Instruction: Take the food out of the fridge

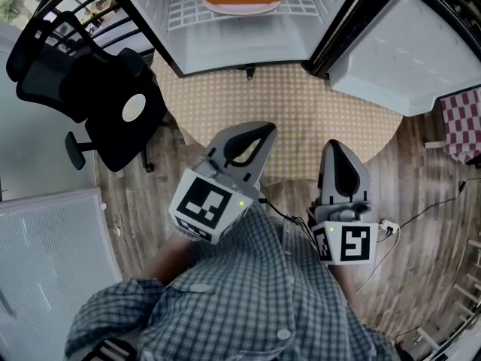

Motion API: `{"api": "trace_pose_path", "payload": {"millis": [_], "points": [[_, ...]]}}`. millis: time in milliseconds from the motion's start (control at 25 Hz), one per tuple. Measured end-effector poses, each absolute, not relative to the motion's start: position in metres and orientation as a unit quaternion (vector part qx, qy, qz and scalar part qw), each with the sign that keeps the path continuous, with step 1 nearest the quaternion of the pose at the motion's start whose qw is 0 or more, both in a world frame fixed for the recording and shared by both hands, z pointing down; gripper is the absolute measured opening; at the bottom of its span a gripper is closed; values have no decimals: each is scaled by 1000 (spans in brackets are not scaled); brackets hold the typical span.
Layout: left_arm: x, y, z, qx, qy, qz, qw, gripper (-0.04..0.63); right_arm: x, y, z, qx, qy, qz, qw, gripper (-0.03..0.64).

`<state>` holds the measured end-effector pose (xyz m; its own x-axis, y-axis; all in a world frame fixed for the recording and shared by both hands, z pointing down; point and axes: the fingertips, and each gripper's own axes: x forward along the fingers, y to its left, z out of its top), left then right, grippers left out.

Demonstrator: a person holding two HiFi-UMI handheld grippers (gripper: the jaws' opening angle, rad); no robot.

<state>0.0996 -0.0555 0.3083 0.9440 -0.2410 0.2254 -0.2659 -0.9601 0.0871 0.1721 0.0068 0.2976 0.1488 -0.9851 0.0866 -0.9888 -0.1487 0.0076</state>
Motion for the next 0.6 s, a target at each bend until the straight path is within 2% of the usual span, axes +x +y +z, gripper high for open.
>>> {"api": "trace_pose_path", "payload": {"millis": [240, 600], "points": [[98, -87, 309, 981, -151, 101, 63, 5, 175, -23, 294, 742, -670, 33, 20, 11], [82, -122, 314, 964, -221, 96, 112, 5, 169, -64, 292, 704, -709, 35, 27, 11]]}}
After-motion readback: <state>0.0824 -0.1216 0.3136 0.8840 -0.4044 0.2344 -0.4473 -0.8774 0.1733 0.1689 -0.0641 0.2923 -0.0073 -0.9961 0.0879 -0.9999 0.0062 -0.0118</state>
